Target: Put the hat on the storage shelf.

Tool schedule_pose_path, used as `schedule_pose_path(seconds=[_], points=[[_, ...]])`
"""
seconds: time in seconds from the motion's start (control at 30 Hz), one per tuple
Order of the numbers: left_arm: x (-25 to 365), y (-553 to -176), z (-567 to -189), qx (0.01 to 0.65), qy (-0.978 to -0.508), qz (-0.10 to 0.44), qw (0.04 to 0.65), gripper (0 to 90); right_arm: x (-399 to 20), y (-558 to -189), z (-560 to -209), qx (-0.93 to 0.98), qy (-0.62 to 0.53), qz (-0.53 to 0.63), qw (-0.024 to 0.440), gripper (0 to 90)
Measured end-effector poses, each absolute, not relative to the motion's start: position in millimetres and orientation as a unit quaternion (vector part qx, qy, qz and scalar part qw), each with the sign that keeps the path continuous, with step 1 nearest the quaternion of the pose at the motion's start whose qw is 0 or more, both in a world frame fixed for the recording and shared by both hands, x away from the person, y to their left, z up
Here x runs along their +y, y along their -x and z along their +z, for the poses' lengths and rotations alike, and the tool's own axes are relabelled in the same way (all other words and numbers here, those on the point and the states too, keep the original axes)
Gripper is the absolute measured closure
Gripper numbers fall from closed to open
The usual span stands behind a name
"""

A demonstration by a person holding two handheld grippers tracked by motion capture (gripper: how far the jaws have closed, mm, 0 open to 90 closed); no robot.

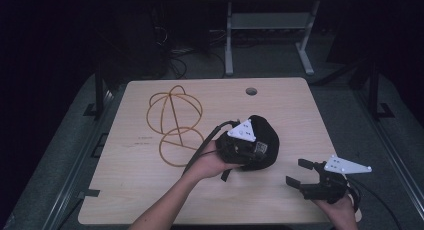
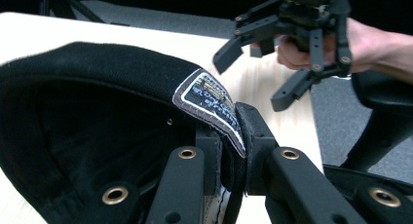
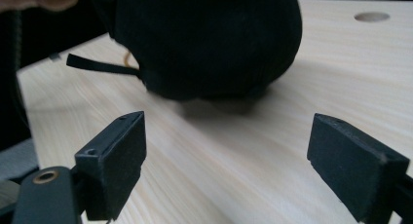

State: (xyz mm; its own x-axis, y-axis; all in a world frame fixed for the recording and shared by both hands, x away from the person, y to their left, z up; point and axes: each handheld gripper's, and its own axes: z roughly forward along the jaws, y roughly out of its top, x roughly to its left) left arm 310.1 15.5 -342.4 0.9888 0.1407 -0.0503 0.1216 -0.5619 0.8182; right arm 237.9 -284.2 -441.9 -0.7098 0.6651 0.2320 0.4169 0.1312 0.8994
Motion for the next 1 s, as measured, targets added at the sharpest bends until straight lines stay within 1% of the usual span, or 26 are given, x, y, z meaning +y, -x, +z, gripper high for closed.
schedule_pose_path(seconds=[0.23,0.27,0.37,0.43,0.5,0.57,0.6,0.63,0.7,0.73,0.77,0.8,0.83,0.87,0.97,1.0], points=[[25.4,-309.3,-324.7,0.059,-0.87,-0.013,0.489,80.8,-284.0,-253.2,-418.2,0.74,-0.346,0.566,0.11,14.5],[25.7,-308.5,-322.9,0.056,-0.868,-0.016,0.493,80.8,-283.4,-259.7,-410.0,0.74,-0.343,0.569,0.107,15.3],[25.1,-304.4,-318.1,0.047,-0.865,-0.021,0.499,80.8,-281.3,-268.9,-400.5,0.74,-0.335,0.575,0.099,17.1],[22.6,-298.2,-313.6,0.033,-0.869,-0.015,0.494,80.8,-279.5,-273.8,-396.7,0.737,-0.33,0.582,0.094,17.4],[21.8,-296.7,-311.8,0.026,-0.871,-0.013,0.491,80.8,-277.4,-277.0,-395.2,0.737,-0.323,0.588,0.085,20.2],[19.8,-293.6,-308.5,0.018,-0.87,-0.012,0.493,80.8,-276.2,-278.6,-395.4,0.736,-0.319,0.592,0.077,20.2],[17.4,-290.8,-304.6,0.009,-0.87,-0.011,0.493,80.8,-274.5,-281.3,-396.7,0.733,-0.316,0.6,0.064,20.7],[17.4,-290.8,-304.6,0.009,-0.87,-0.011,0.493,80.8,-274.5,-281.3,-396.7,0.733,-0.316,0.6,0.064,20.7],[14.6,-287.8,-300.9,-0.001,-0.871,-0.008,0.491,80.7,-272.0,-284.5,-399.7,0.724,-0.308,0.616,0.041,24.4],[13.7,-286.4,-299.8,-0.003,-0.871,-0.006,0.491,80.7,-272.0,-284.5,-399.7,0.724,-0.308,0.616,0.041,24.4],[11.1,-283.9,-296.5,-0.013,-0.874,0.001,0.486,80.7,-270.9,-285.5,-401.2,0.719,-0.305,0.624,0.024,29.8],[11.1,-283.9,-296.5,-0.013,-0.874,0.001,0.486,80.8,-270.9,-285.5,-401.2,0.719,-0.305,0.624,0.024,29.8],[9.3,-282.3,-294.8,-0.018,-0.876,0.004,0.483,80.8,-270.1,-286.0,-402.4,0.717,-0.299,0.63,0.018,33.8],[9.3,-282.3,-294.8,-0.018,-0.876,0.004,0.483,80.7,-270.1,-286.0,-402.4,0.717,-0.299,0.63,0.018,33.8],[7.9,-280.7,-294.3,-0.021,-0.876,0.007,0.482,80.7,-269.4,-285.4,-404.0,0.713,-0.287,0.639,0.011,47.8],[8.1,-280.1,-294.0,-0.023,-0.876,0.007,0.482,80.7,-268.9,-284.4,-404.7,0.712,-0.279,0.644,0.01,56.0]])
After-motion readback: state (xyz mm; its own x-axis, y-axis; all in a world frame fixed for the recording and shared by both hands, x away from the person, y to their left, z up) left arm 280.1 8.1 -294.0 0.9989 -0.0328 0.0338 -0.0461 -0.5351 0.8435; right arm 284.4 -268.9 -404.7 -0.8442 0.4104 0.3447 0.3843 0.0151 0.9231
